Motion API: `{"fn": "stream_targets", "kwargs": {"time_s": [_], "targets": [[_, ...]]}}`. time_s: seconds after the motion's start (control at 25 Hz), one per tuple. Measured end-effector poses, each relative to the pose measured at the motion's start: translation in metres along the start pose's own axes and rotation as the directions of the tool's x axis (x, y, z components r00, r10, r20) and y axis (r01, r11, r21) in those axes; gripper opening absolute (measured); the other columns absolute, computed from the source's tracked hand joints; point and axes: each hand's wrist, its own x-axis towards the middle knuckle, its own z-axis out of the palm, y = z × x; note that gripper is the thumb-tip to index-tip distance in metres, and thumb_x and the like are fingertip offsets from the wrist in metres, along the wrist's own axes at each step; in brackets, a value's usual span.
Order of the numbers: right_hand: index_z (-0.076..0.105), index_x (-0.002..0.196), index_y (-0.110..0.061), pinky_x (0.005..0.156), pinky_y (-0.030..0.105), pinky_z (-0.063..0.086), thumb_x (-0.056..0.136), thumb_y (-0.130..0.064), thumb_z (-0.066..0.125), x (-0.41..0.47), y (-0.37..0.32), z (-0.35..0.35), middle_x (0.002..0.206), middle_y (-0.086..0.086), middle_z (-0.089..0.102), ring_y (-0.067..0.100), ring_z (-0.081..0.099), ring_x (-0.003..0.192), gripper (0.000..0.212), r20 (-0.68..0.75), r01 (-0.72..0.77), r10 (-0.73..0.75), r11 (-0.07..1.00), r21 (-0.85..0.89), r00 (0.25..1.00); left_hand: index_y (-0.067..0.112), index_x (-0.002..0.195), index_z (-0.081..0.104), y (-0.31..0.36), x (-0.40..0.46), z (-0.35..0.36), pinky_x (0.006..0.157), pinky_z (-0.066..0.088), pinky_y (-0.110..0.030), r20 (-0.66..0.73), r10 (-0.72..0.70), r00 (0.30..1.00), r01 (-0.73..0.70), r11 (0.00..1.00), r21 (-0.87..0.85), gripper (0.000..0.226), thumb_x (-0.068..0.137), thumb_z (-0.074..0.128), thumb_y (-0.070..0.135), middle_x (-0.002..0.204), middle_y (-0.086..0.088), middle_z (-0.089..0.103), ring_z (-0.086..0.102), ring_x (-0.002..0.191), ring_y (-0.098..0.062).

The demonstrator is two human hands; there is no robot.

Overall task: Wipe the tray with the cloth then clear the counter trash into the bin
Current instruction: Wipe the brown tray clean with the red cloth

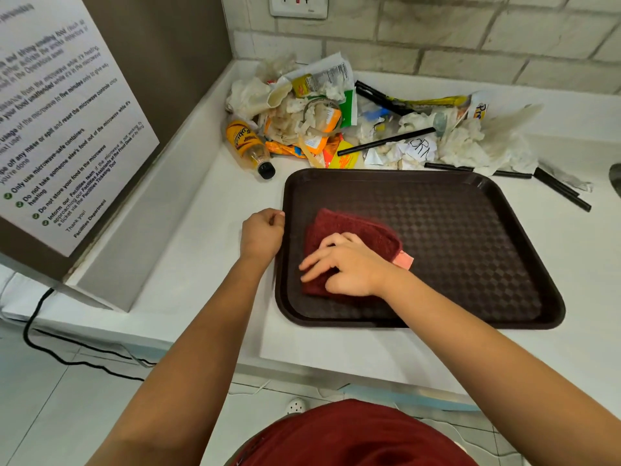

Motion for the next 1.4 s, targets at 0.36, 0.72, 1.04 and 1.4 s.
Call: {"fn": "stream_targets", "kwargs": {"time_s": [0.36, 0.72, 1.04, 1.4], "targets": [[0.008, 0.133, -0.064, 0.105, 0.068, -0.001, 0.059, -0.086, 0.046, -0.020, 0.050, -0.001, 0.157, -0.005, -0.003, 0.046, -0.008, 0.139, 0.086, -0.202, -0.522, 0.489, 0.838, -0.162, 0.848, 0.020, 0.136, 0.045, -0.002, -0.018, 0.002, 0.092, 0.044, -0.032, 0.053, 0.066, 0.996, -0.074, 0.984, 0.162, 0.039, 0.098, 0.036, 0.024, 0.116, -0.010, 0.065, 0.058, 0.108, -0.028], [0.010, 0.139, -0.054, 0.103, 0.060, 0.021, 0.075, -0.078, 0.035, 0.020, 0.054, -0.010, 0.156, -0.003, 0.009, 0.045, 0.015, 0.135, 0.073, -0.299, -0.623, 0.557, 0.751, -0.219, 0.775, 0.021, 0.139, 0.041, -0.006, -0.025, -0.004, 0.078, 0.042, -0.023, 0.192, 0.105, 0.976, -0.114, 0.993, 0.037, 0.049, 0.091, 0.054, 0.023, 0.071, 0.008, 0.050, 0.053, 0.073, -0.010], [0.026, 0.134, -0.057, 0.105, 0.058, 0.017, 0.084, -0.059, 0.043, 0.092, 0.042, -0.048, 0.155, -0.009, 0.015, 0.038, 0.013, 0.137, 0.053, -0.162, -0.472, 0.443, 0.842, -0.263, 0.882, 0.022, 0.140, 0.039, -0.007, -0.022, -0.004, 0.085, 0.044, -0.026, 0.194, 0.085, 0.977, -0.092, 0.995, 0.025, 0.046, 0.094, 0.047, 0.022, 0.086, 0.006, 0.061, 0.058, 0.084, -0.015], [0.042, 0.127, -0.055, 0.101, 0.055, 0.018, 0.083, -0.047, 0.050, 0.046, 0.018, -0.019, 0.151, -0.014, 0.025, 0.029, 0.017, 0.135, 0.046, -0.081, -0.209, 0.194, 0.923, -0.322, 0.978, 0.019, 0.136, 0.043, -0.007, -0.022, 0.002, 0.092, 0.045, -0.034, 0.079, 0.133, 0.988, -0.142, 0.982, 0.121, 0.040, 0.096, 0.038, 0.022, 0.122, -0.007, 0.063, 0.058, 0.109, -0.028]]}}
